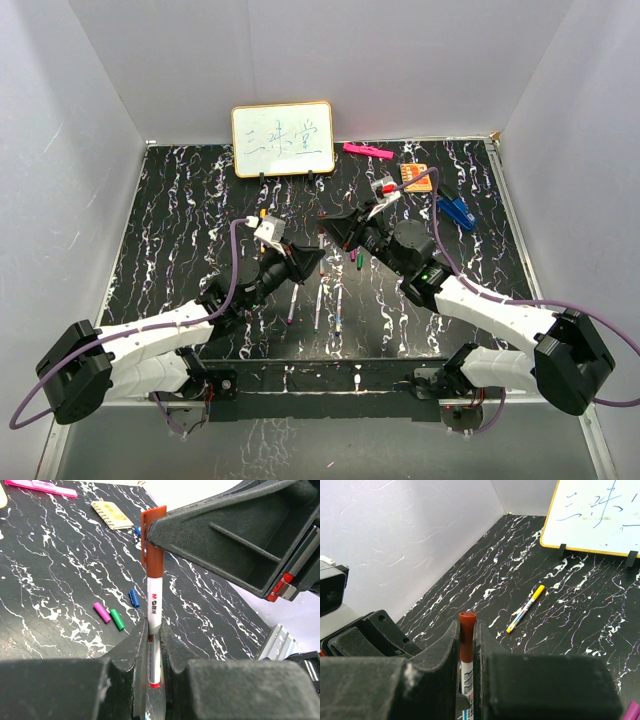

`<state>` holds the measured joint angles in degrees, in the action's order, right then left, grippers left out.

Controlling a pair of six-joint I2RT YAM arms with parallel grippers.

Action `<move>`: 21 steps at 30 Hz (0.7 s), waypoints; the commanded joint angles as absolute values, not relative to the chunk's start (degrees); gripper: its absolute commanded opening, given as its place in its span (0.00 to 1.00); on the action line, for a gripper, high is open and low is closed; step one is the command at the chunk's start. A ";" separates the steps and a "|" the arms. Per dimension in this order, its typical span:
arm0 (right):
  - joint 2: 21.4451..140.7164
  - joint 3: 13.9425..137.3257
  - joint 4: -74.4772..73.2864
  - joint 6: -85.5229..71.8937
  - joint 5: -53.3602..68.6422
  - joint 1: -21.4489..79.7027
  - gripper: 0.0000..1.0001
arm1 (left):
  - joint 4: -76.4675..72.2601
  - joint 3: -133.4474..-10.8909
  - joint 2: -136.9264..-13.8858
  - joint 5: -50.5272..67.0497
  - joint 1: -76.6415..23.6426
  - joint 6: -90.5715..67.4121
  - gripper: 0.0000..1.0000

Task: Insert the pens into the pen caps

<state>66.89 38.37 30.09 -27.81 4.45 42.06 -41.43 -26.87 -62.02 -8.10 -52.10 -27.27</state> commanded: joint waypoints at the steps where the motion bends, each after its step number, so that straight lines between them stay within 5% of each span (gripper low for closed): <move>1: 67.94 38.77 24.39 -27.47 5.32 43.50 0.00 | -52.43 -30.94 -58.00 -13.99 -52.08 -23.80 0.00; 21: 71.54 39.33 16.81 -26.23 -2.02 50.93 0.00 | -55.93 -37.51 -59.64 -16.11 -52.10 -15.17 0.00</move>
<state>69.28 41.56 30.13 -25.58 -7.16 47.03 -41.08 -29.65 -62.48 -13.02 -52.40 -18.87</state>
